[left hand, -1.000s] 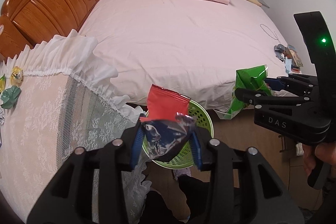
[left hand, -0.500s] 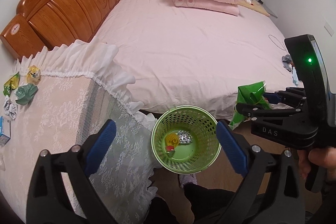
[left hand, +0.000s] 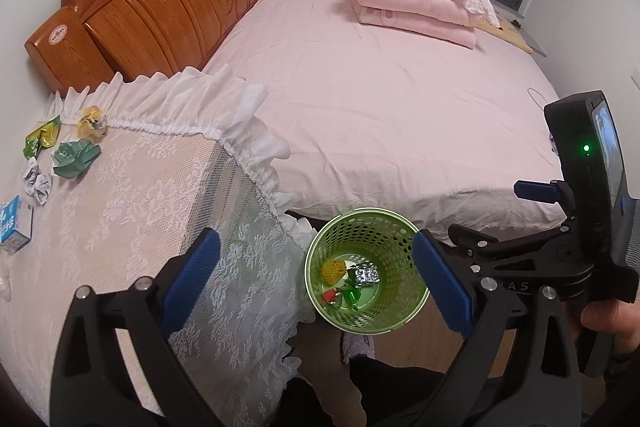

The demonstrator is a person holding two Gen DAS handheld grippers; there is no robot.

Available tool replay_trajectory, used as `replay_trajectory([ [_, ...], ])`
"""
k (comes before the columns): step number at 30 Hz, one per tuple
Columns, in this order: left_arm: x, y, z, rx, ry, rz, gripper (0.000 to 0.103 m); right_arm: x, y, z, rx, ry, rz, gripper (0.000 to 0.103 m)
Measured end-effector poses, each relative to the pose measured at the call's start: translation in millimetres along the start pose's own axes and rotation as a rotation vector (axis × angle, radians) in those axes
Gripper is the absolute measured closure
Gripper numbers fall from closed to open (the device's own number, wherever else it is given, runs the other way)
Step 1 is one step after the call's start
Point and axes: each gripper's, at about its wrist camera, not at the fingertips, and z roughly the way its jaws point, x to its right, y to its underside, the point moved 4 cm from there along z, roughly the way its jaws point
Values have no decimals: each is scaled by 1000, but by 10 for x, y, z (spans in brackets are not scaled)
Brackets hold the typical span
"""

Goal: Collect trash
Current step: 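Return to the bed and grasp the clear plastic bag with the left tool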

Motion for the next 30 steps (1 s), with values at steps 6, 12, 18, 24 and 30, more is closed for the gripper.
replay_trajectory([
  [6,-168,31,-81,16,-24,-39,8,-113,-63,-40,10,-15,-13,3],
  [12,-630,121,-289,44,-102,-147,8,-503,-247,-178,57,-84,-66,3],
  [18,-1440,369,-631,78,-250,-319,8,-1121,-456,-284,84,-165,-174,3],
  [24,-2357,807,-925,86,-405,-512,8,-1885,-608,-378,104,-240,-318,3],
  [30,-3326,1125,-1138,78,-588,-635,8,-2753,-758,-544,143,-320,-473,3],
])
